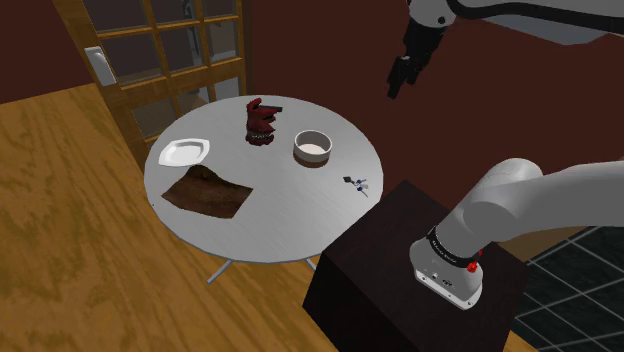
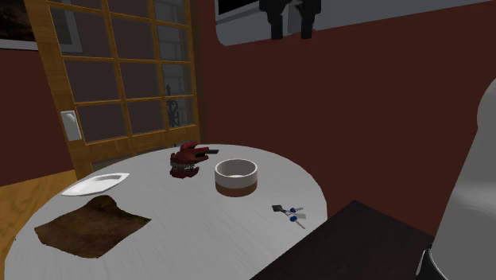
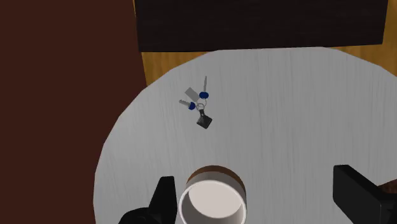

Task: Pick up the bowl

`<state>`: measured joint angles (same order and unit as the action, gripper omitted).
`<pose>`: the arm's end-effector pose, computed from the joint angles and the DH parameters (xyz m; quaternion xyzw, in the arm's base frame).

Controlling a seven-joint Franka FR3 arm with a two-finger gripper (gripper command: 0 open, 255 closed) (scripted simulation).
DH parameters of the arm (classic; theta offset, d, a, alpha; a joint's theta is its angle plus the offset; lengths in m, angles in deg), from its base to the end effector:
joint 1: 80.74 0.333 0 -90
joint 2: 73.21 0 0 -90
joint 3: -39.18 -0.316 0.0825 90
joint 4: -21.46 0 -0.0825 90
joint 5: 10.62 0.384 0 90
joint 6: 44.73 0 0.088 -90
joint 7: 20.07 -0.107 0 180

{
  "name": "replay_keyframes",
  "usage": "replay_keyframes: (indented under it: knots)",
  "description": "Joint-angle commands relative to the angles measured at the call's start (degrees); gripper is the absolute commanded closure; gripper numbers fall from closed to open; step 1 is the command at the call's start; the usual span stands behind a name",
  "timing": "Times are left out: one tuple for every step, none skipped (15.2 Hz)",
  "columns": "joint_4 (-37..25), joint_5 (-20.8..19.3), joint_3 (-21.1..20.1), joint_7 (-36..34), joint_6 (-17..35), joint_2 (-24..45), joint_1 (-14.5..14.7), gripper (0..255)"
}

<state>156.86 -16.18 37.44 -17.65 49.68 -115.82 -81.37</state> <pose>0.3254 -0.0009 0.5812 0.9977 0.0299 0.0131 0.0589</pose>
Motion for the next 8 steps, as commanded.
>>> replay_keyframes:
  knots:
    - [0.0, 0.0, 0.0, 0.0, 0.0, 0.0, 0.0, 0]
    - [0.75, 0.02, 0.13, -0.07, 1.96, 1.24, -0.02, 0]
    - [1.43, 0.04, 0.26, -0.13, 3.91, 2.56, -0.03, 0]
    - [2.03, 0.06, 0.39, -0.19, 5.86, 3.96, -0.04, 0]
    - [2.54, 0.08, 0.51, -0.25, 7.81, 5.43, -0.06, 0]
    - [2.98, 0.1, 0.63, -0.3, 9.75, 6.97, -0.08, 0]
    - [3.34, 0.12, 0.75, -0.35, 11.68, 8.58, -0.1, 0]
    - [3.61, 0.15, 0.85, -0.4, 13.59, 10.26, -0.12, 0]
